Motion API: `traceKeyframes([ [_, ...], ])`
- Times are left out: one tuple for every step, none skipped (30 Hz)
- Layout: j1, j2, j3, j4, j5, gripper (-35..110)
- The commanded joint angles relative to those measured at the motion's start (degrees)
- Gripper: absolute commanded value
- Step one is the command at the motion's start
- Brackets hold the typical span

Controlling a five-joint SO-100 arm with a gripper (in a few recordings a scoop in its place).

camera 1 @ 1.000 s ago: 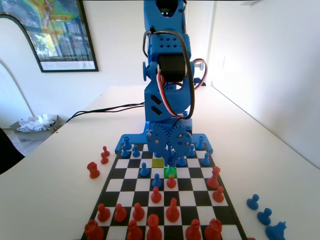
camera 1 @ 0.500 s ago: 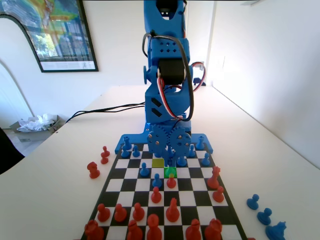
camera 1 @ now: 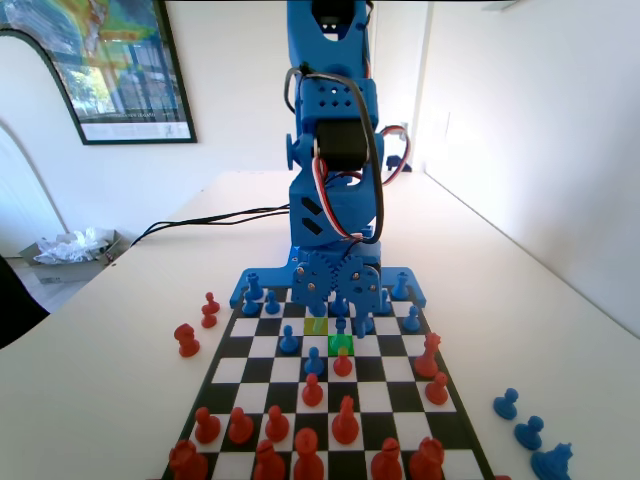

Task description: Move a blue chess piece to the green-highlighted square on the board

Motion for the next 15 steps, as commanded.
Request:
traceKeyframes([
  [0.1,5.1,-6.9,5.0,0.8,16],
  [0.4,5.8,-8.6,7.2,0.8,15],
  [0.5,6.5,-10.5,9.7,0.8,14],
  [0.6,7.0,-12.0,11.3,1.1,13],
  [0.7,7.5,-13.3,12.7,1.1,9],
  [0.8,7.9,-14.7,14.2,1.2,6],
  [0.9,8.3,-16.1,16.1,1.1,5],
  [1.1,8.8,-17.5,17.9,0.8,4],
  [1.1,9.2,-18.9,20.0,0.0,1],
  [1.3,9.8,-20.4,22.3,-0.9,1],
  [1.4,10.3,-21.4,24.1,-1.7,1],
  [1.8,10.8,-22.5,25.7,-2.2,1],
  [2.0,11.3,-23.7,27.2,-2.7,1],
  [2.4,11.8,-25.0,28.7,-3.1,1],
  [2.7,12.6,-26.2,29.9,-3.8,1],
])
